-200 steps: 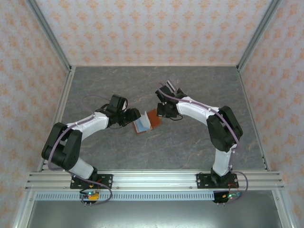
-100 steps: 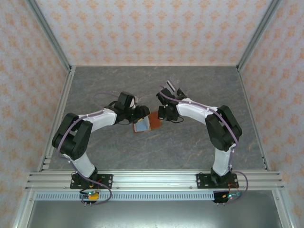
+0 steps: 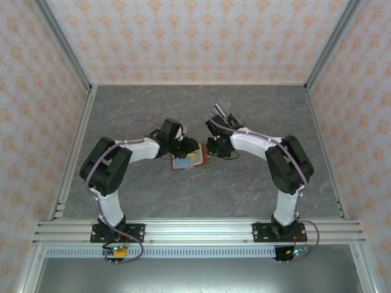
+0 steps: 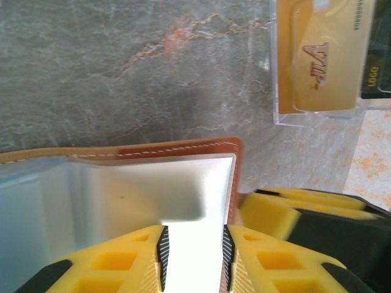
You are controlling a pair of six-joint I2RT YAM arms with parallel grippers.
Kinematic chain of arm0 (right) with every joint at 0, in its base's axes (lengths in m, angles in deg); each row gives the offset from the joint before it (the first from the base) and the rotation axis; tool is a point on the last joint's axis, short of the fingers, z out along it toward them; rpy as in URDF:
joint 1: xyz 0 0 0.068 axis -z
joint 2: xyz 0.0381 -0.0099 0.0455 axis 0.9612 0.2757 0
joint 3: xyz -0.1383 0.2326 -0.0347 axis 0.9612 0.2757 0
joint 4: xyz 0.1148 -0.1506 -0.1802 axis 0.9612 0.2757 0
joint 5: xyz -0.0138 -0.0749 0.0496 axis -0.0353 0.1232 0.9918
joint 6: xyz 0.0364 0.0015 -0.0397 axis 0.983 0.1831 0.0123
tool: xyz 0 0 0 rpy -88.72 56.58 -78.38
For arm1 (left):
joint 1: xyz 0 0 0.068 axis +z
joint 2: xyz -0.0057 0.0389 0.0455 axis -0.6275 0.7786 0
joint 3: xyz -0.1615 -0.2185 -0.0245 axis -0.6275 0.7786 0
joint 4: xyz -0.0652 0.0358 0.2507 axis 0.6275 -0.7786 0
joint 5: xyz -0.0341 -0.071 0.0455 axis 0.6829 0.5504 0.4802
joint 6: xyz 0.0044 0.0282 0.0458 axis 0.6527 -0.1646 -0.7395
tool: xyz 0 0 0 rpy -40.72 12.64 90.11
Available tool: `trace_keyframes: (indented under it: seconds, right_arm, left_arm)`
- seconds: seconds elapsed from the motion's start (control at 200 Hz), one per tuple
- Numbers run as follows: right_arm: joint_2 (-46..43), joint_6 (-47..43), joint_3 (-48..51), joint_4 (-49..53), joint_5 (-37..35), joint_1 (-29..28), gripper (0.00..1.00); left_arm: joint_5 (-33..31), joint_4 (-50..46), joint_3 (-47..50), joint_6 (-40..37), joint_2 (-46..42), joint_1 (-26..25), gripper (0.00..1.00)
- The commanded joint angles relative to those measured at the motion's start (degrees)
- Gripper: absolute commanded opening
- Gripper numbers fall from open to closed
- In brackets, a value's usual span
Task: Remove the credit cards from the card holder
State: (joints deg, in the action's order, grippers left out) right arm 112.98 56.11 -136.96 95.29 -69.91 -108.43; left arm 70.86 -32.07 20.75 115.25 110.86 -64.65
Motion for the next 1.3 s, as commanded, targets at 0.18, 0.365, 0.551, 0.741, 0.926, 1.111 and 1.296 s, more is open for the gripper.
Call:
trace_keyframes:
  seconds: [0.18,0.365,0.551,0.741,0.926,1.111,1.296]
  right_arm:
    - [-7.16,-3.76,-0.17,-1.87,3.36,0.31,0.3]
    - [-3.55,-4.2,-1.84,-2.44,9.33,-1.47,0.19]
    - [-1.08,-2.82,-2.44,-2.04,8.86,-2.4,0.15]
    - [3.01,-2.57,-3.79,0.18,8.49,-2.48,0.13]
    - [4.76,-2.52,-4.14,1.74,5.73,-2.39,0.13]
    - [6.23,-2.66,-4.58,2.47,5.64,-2.39,0.13]
    - [7.05,-3.03,-5.09,3.26,5.1,-2.45,0.13]
  left_arm:
    - [-2.24,-1.32,-1.2,-1.43,1.68,-0.06,0.2]
    - [-3.06,-2.47,-1.06,-1.87,2.31,-0.06,0.13]
    - [-3.63,-3.61,-1.3,-2.28,2.13,-0.06,0.04]
    - [-3.35,-4.27,-2.23,-2.02,0.87,-0.06,0.0]
    - [-5.98,-10.79,-3.56,-5.35,-2.68,1.04,0.01]
    - [-9.28,-16.67,-2.03,-7.58,-7.9,3.55,0.29]
    - [-13.79,-22.04,-0.14,-9.25,-11.99,5.04,0.54]
